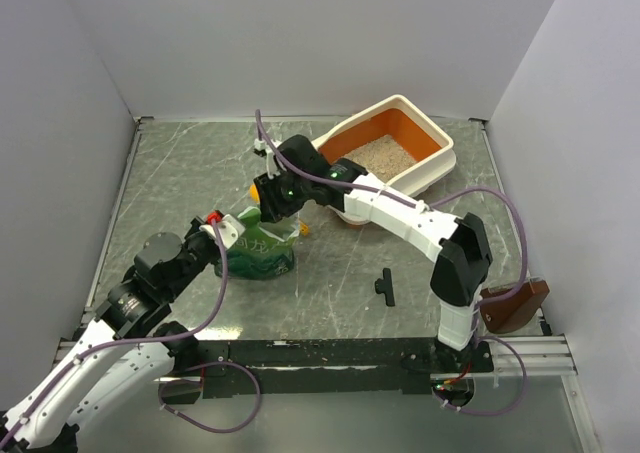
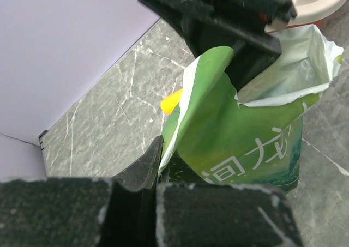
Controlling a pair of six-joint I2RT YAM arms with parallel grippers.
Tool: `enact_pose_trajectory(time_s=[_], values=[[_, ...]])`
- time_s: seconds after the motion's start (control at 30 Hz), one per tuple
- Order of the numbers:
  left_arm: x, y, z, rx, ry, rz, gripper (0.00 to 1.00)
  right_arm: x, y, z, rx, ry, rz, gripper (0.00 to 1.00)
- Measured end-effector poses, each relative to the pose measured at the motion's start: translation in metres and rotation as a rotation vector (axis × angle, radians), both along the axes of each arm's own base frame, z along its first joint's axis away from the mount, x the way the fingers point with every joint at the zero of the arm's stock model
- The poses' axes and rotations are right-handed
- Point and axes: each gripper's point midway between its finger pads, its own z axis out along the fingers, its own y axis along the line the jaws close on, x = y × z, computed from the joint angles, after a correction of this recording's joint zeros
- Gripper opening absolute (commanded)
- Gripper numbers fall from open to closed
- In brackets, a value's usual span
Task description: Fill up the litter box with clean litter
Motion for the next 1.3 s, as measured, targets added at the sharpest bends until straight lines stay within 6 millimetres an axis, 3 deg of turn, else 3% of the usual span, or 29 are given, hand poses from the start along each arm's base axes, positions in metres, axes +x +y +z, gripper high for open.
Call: enact_pose_trajectory(time_s=[0.1,0.2,0.37,0.47,0.57,0.8,0.93,1.1,1.3], values=[[-0.001,-0.002,0.000,-0.012,0.004,-0.006,0.01,0.004,-0.009,0.013,0.011,-0.024,-0.009,0.57],[-0.001,-0.003,0.000,-0.018,0.008,-0.011,0.01,0.013,-0.027,0.039,0.046,-0.069,-0.041,0.60],[-0.002,-0.005,0.000,-0.023,0.010,-0.025,0.01,0.036,-0.085,0.092,0.132,-0.183,-0.168,0.60],[-0.003,-0.006,0.000,-0.025,0.010,-0.030,0.01,0.053,-0.121,0.099,0.150,-0.232,-0.257,0.61],[-0.004,-0.006,0.000,-0.027,0.007,-0.031,0.01,0.067,-0.130,0.078,0.121,-0.216,-0.280,0.61],[-0.005,-0.005,-0.001,-0.031,0.003,-0.030,0.01,0.082,-0.096,-0.021,0.031,-0.035,-0.167,0.61],[-0.006,-0.004,0.000,-0.036,-0.005,-0.030,0.01,0.085,-0.078,-0.065,-0.017,0.039,-0.109,0.61],[-0.007,-0.003,0.000,-0.038,-0.006,-0.031,0.01,0.087,-0.048,-0.095,-0.053,0.056,-0.042,0.61],[-0.008,-0.003,0.000,-0.039,-0.009,-0.031,0.01,0.079,-0.033,-0.128,-0.095,0.099,-0.004,0.61]])
